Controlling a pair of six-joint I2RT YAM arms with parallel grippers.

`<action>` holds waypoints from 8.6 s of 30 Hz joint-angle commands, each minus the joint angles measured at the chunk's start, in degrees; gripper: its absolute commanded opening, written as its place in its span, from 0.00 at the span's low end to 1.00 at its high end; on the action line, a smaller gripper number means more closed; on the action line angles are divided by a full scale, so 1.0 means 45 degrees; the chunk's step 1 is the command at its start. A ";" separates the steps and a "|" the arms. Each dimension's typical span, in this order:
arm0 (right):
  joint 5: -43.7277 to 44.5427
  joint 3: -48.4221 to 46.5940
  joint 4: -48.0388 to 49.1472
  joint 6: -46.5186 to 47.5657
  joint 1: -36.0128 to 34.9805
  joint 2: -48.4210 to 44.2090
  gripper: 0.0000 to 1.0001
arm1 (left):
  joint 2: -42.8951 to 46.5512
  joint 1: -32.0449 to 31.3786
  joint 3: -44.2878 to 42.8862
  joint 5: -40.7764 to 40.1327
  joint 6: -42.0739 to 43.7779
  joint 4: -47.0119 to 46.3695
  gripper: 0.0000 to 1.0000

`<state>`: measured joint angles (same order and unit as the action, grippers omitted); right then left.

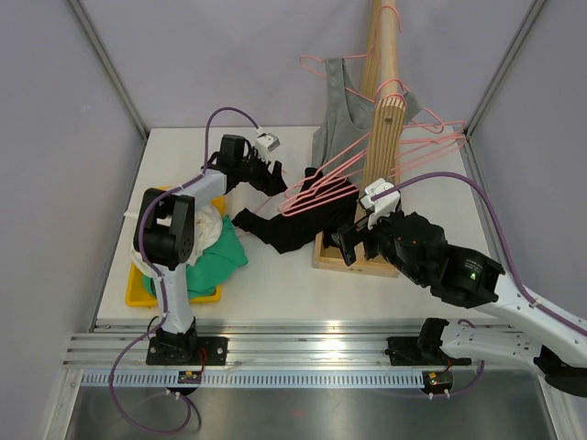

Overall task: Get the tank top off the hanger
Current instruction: Grab a hanger with a tank top on it with the left arm, then remove the tank top from the hanger

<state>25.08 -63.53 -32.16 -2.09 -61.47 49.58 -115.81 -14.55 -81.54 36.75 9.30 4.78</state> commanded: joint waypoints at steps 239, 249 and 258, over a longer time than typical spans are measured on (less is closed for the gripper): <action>0.1594 -0.7661 0.3749 0.2554 -0.2824 0.7458 0.00 | 1.6147 -0.2647 0.2945 -1.1763 -0.0992 -0.0789 0.00; 0.1965 -0.7055 0.3418 0.2222 -0.2804 0.7595 0.21 | 1.4954 -0.2666 0.1206 -1.1195 -0.0563 0.1105 0.00; 0.2200 -0.7308 0.2325 0.2241 -0.2824 0.6641 0.99 | 1.4370 -0.2666 -0.0510 -1.1370 0.0627 0.2764 0.00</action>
<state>33.47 -94.91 -20.71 8.25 -73.87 84.05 -49.82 -26.24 -79.05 -14.81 8.82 16.32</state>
